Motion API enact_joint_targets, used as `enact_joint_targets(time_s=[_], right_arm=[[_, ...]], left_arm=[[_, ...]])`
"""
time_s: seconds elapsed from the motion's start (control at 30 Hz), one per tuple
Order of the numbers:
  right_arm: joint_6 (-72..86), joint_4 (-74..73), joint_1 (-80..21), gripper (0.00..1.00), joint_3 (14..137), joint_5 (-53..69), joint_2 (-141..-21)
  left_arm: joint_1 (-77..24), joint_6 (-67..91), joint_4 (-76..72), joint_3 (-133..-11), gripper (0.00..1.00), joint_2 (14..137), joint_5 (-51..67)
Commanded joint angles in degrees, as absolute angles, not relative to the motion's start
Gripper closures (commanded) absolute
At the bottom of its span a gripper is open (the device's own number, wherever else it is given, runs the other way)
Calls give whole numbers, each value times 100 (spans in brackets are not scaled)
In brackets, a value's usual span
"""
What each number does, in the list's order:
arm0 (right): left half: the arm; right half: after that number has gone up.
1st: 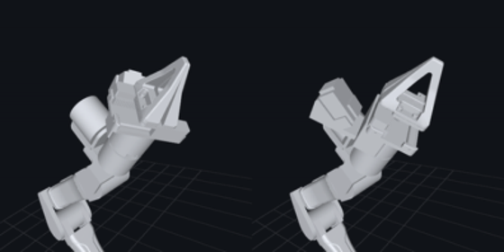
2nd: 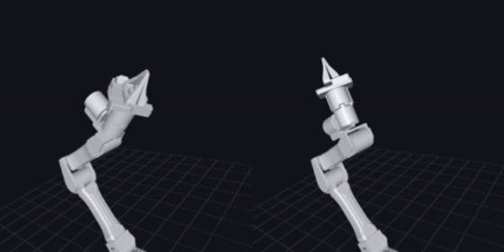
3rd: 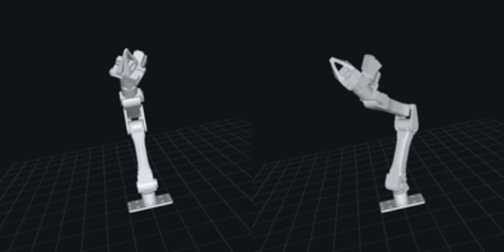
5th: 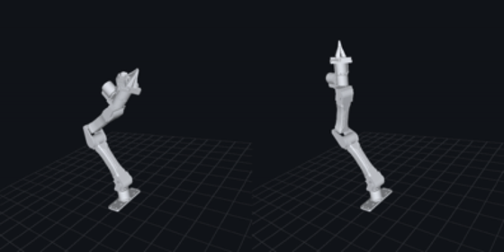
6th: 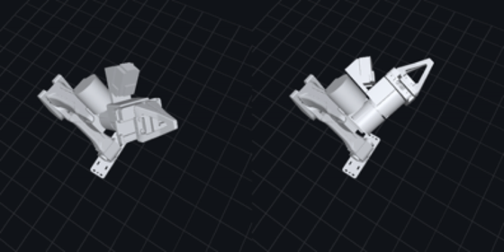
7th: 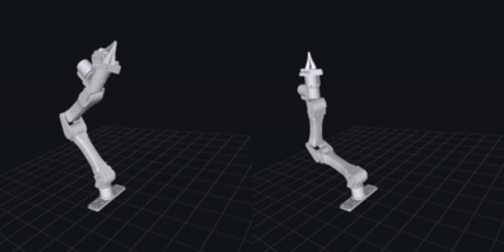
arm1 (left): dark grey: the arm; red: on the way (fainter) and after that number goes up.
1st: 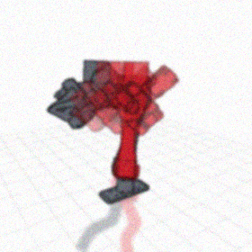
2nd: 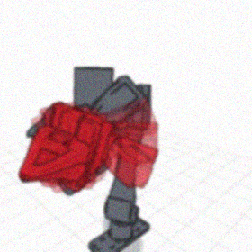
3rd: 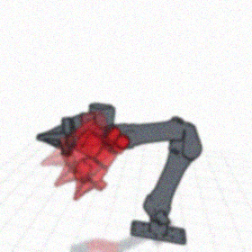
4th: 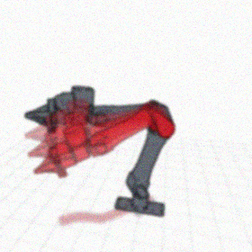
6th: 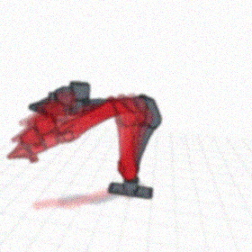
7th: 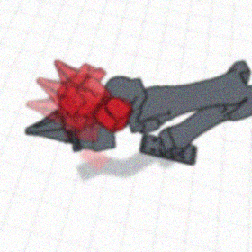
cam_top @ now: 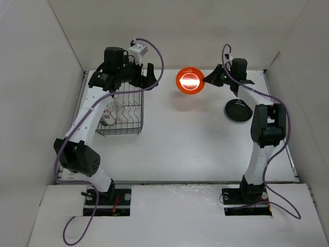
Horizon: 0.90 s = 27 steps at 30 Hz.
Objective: Load the plates into the dish rack
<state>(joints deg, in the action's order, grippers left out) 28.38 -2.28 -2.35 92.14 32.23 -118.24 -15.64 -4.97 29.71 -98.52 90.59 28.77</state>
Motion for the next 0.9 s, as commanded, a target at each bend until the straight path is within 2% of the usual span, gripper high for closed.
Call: enact_joint_targets(time_s=[0.0, 0.13, 0.43, 0.53, 0.57, 0.67, 0.7, 0.73, 0.8, 0.83, 0.87], right_arm=[[3005, 1385, -649, 100, 8783, 3997, -10935], [3155, 1802, -1018, 100, 8640, 4516, -10653], [3419, 2416, -1520, 100, 8324, 4755, -10397], [3523, 2608, -1591, 100, 8236, 4755, -10397], [3594, 2706, -1591, 100, 8183, 4755, -10397], [3788, 3102, -1713, 100, 8025, 4755, -10397], [3858, 3155, -1714, 100, 8024, 4755, -10397], [3858, 3155, -1766, 100, 8024, 4807, -10397], [3920, 3234, -1767, 100, 8024, 4808, -10397], [3920, 3234, -1819, 85, 8024, 4808, -10397], [3920, 3234, -1819, 53, 8024, 4747, -10397]], left_arm=[[-1538, -474, 2769, -10230, 0, 9376, 4049], [-1600, -536, 2716, -10336, 0, 9659, 4184], [-1714, -413, 2487, -10257, 2, 9686, 4263], [-1714, -413, 2374, -10152, 20, 9624, 4263], [-1714, -352, 2321, -10099, 34, 9563, 4263], [-1714, -352, 2320, -10099, 62, 9562, 4263], [-1714, -352, 2320, -10046, 66, 9562, 4263], [-1714, -352, 2320, -10046, 81, 9562, 4263], [-1714, -352, 2320, -10046, 98, 9562, 4149], [-1714, -352, 2320, -10046, 100, 9562, 4070], [-1714, -299, 2320, -10046, 100, 9562, 3948]])
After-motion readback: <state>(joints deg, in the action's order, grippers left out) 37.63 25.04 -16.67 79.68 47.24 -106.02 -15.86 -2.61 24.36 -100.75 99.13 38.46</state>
